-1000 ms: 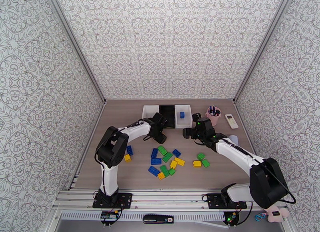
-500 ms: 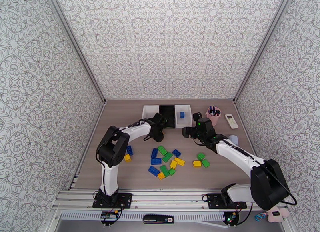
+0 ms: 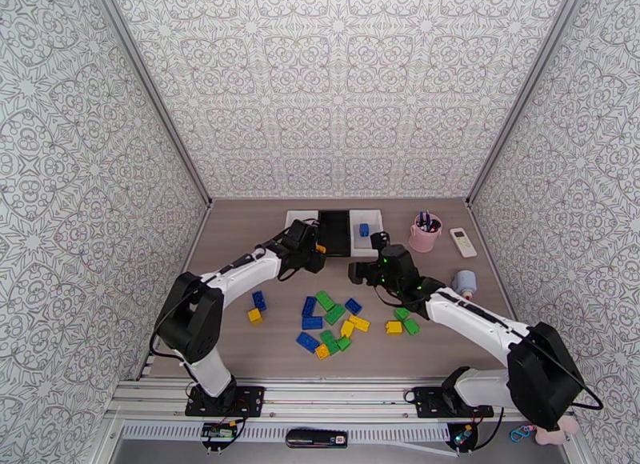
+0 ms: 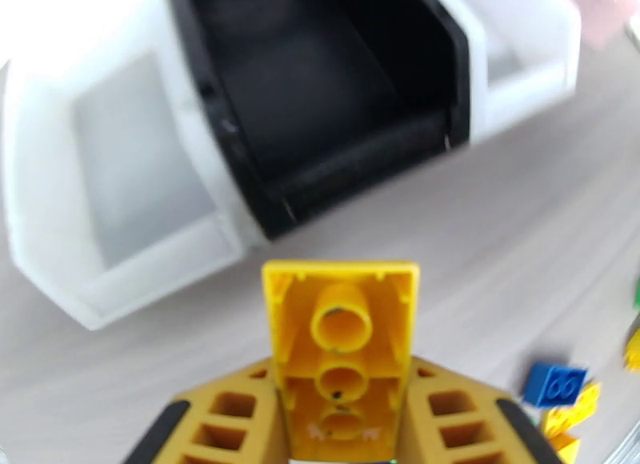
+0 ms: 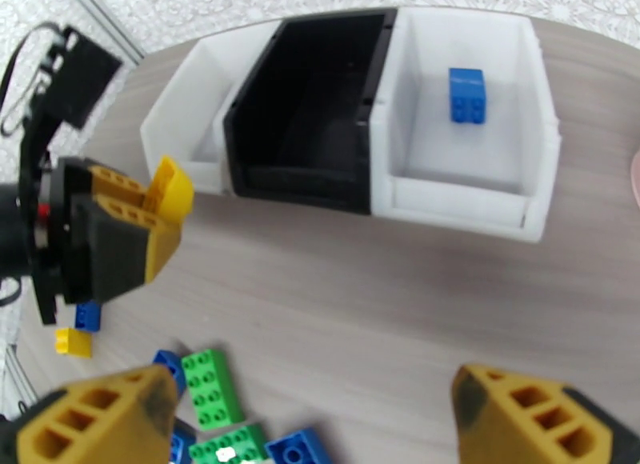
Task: Sort the legos into containers by color
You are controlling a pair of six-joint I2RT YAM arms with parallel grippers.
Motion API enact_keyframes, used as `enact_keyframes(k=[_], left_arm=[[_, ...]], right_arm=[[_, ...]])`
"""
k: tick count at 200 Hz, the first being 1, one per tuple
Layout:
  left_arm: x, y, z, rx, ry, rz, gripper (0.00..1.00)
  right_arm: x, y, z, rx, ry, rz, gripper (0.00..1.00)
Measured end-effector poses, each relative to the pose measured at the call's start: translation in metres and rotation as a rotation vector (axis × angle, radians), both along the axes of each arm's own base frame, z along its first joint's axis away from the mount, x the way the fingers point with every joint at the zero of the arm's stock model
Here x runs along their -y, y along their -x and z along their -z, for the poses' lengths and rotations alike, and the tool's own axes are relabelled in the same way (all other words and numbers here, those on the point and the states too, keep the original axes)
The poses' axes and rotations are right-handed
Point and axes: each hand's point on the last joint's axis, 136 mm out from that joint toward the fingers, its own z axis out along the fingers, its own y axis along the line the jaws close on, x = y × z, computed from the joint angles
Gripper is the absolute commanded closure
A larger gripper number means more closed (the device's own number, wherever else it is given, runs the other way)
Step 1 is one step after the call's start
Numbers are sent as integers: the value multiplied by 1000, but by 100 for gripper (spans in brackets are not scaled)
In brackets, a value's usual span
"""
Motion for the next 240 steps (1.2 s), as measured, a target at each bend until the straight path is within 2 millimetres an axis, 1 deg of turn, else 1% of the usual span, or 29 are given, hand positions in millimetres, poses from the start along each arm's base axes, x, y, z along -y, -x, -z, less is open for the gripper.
enact_keyframes(k=[16,31,54,67,85,102,114,124,134,153,168,186,214,229,240], left_arm=[[-11,-16,-7,3,15,-85,68],[-21,-39,-13,10,25,-162,67],[-32,-71,-13,0,26,-244,67],[-35,-86,-5,-16,22,-273,67],[-39,-102,11,-48,3,-302,66],[-41,-112,26,-75,-13,-314,62],[-42,-117,32,-88,-21,-321,56],[-44,-119,32,-88,-29,-315,50],[-45,-120,29,-84,-29,-318,40],[-46,-121,25,-75,-30,-312,29],[-47,-118,22,-68,-30,-306,22],[-50,-104,14,-62,-36,-292,14],[-51,-76,-11,-3,-13,-264,5],[-46,-62,-27,44,7,-228,3],[-39,-52,-36,81,12,-189,0]], right_arm=[[-1,-1,1,-2,-4,12,6],[1,-3,2,-2,-1,31,6],[4,-5,3,-3,1,55,6],[6,-5,3,-1,5,63,6],[9,-6,4,-3,11,80,6],[11,-7,5,-3,19,93,6],[14,-6,5,-4,23,108,6],[17,-5,4,-5,28,119,6],[21,-4,3,-5,31,135,6],[32,0,0,-5,36,174,6],[41,3,-3,-2,40,210,6],[53,9,-7,-1,53,251,6],[70,20,-13,-9,79,295,5],[78,28,-11,-25,97,309,5],[85,37,-6,-48,114,319,5]])
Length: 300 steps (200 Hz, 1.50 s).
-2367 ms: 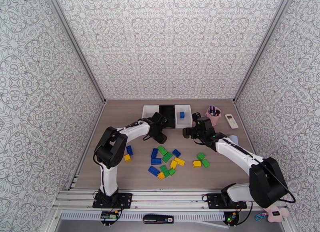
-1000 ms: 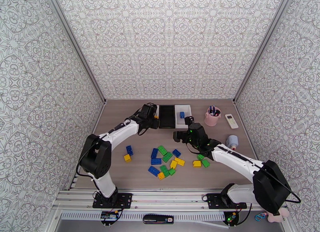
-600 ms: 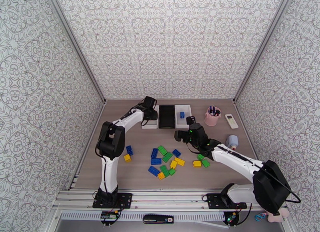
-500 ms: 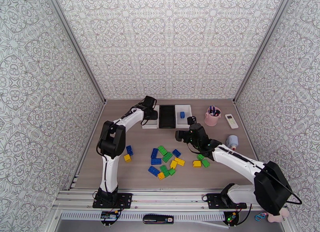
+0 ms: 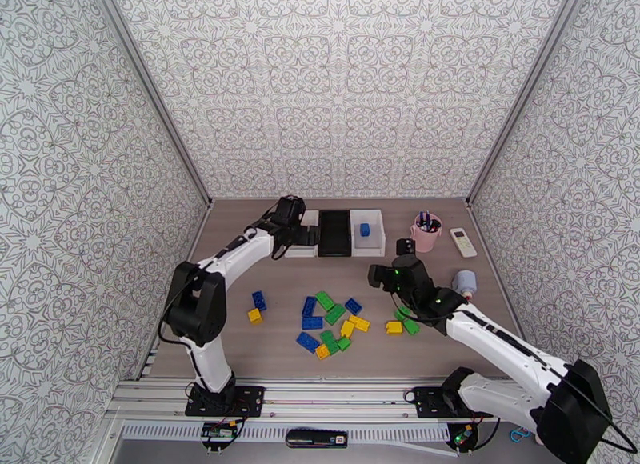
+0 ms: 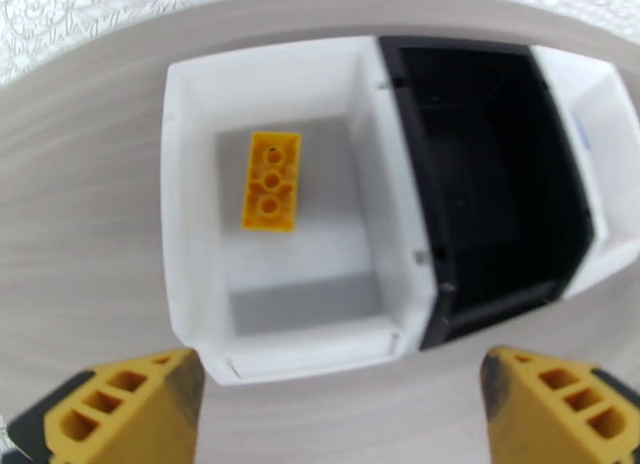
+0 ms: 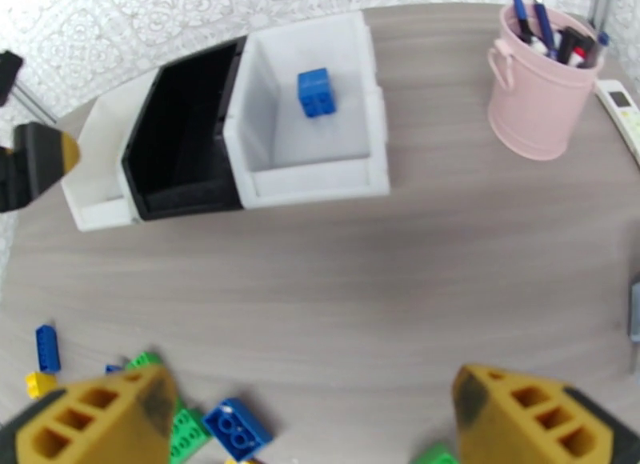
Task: Sort the legos into containers by color
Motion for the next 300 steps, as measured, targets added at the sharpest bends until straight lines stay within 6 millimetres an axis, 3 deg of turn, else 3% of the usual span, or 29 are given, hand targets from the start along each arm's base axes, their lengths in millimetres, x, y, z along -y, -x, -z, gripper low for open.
enact_keyframes(k=[32,74,115,153,222,264,300], left_arm=[[34,31,-16,106,-14,166,0],[79,72,-15,189,-11,399,0],[108,85,-34,279,84,575,0],[132,106,-53,345,190,757,0],[143,132,-52,326,272,895,0],[142,133,-55,336,268,903,0],[142,133,-55,345,259,912,0]], right_arm=[[24,28,25,-109,39,53,5],[40,54,57,-231,62,71,5],[51,62,87,-377,135,43,6],[45,65,109,-491,185,-51,10],[54,54,126,-575,232,-54,26],[66,44,129,-583,215,3,31],[65,42,132,-595,210,2,39]])
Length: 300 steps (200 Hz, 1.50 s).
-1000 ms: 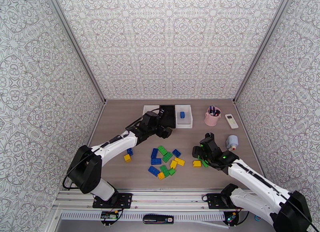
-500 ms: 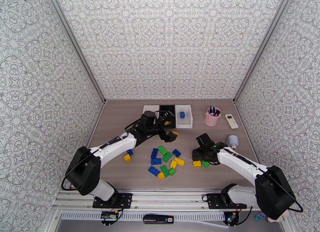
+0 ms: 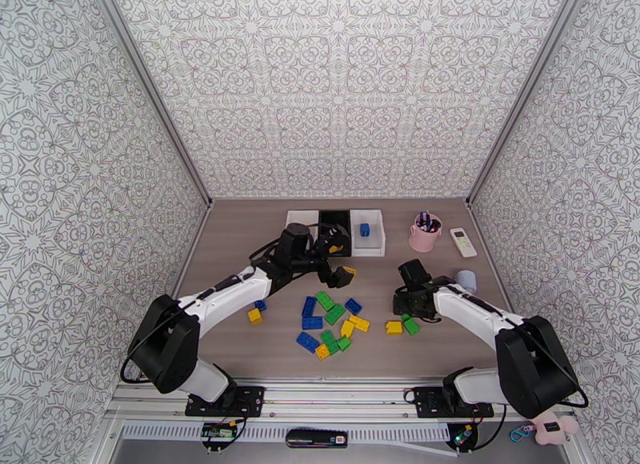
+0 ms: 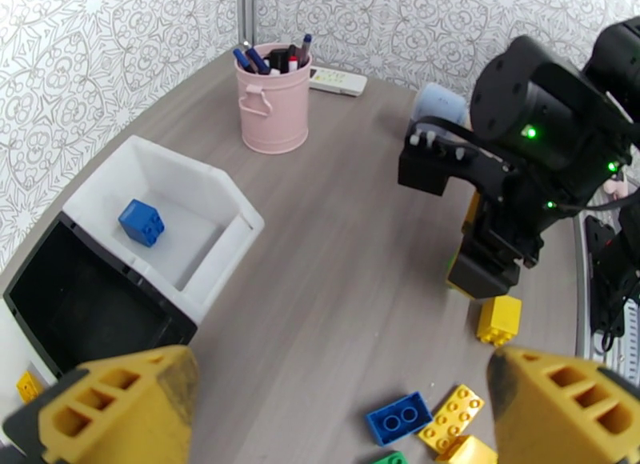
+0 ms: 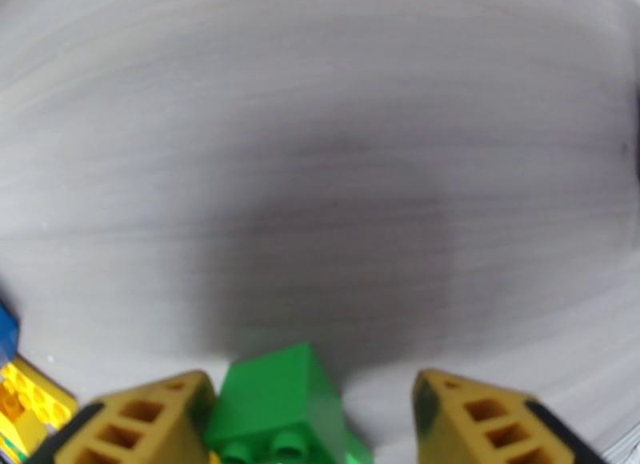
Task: Sort the legos into containers by color
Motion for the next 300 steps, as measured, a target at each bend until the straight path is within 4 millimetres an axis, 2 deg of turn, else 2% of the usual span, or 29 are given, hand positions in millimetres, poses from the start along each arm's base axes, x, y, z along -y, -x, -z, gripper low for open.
enact_keyframes(k=[74,115,158,194,246,274,300], left_arm=[[-1,2,0,0,5,5,0],[-5,4,-3,1,15,-5,0],[-12,7,-9,8,24,-20,0],[-27,11,-13,26,24,-64,0],[-47,25,-9,24,19,-130,0],[-57,26,-7,29,8,-176,0],[-68,25,-9,41,1,-233,0]], right_arm=[[-2,0,-1,-4,-9,-26,69],[-4,-5,-9,3,-6,-44,69],[-21,-29,-39,85,-19,-123,70],[-58,-71,-76,209,-64,-209,68],[-119,-150,-117,378,-121,-305,68],[-152,-190,-123,428,-137,-357,69],[-174,-219,-117,445,-150,-384,69]])
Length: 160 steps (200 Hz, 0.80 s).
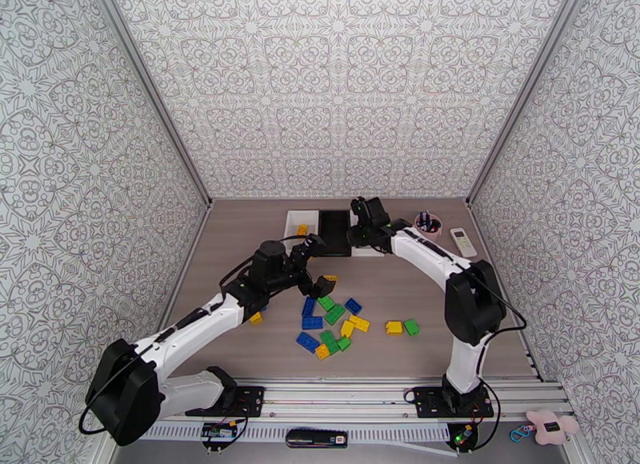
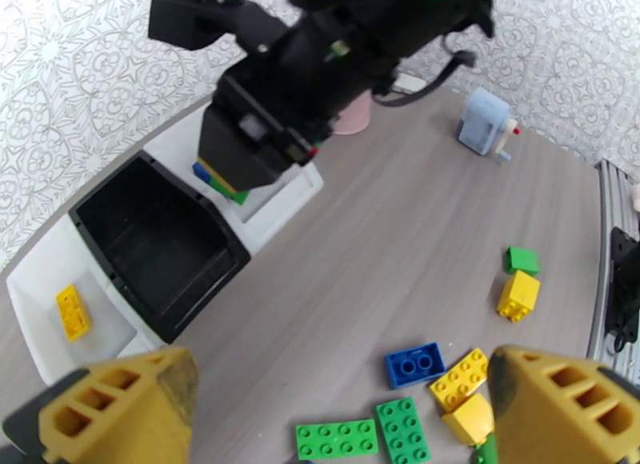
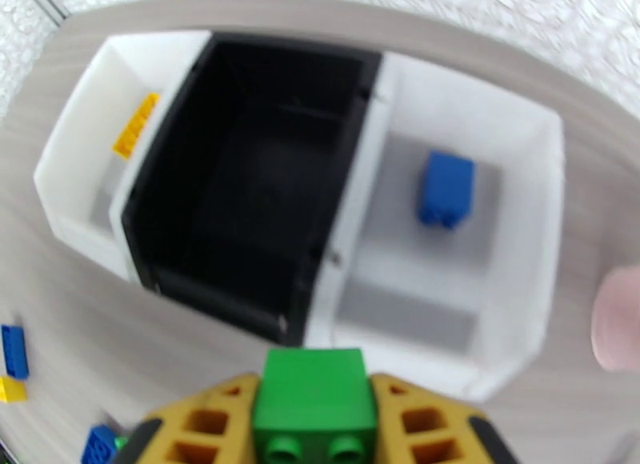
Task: Sort the legos into containers by color
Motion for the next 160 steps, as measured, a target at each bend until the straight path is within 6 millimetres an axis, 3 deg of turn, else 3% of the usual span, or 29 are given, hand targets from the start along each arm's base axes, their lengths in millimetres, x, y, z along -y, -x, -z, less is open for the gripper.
enact_keyframes(k=[44,79,129,160], left_arm=[[-17,3,-1,11,-13,-76,0],[-29,3,-2,16,-23,-137,0],[-42,-3,-1,18,-36,-221,0],[-57,-14,1,4,-34,-336,0]], right_arm=[[-20,-30,17,-1,-8,-19,69],[-31,-49,17,30,-8,-36,67],[-36,-49,26,9,8,-75,33],[-38,-46,24,7,2,-99,21]])
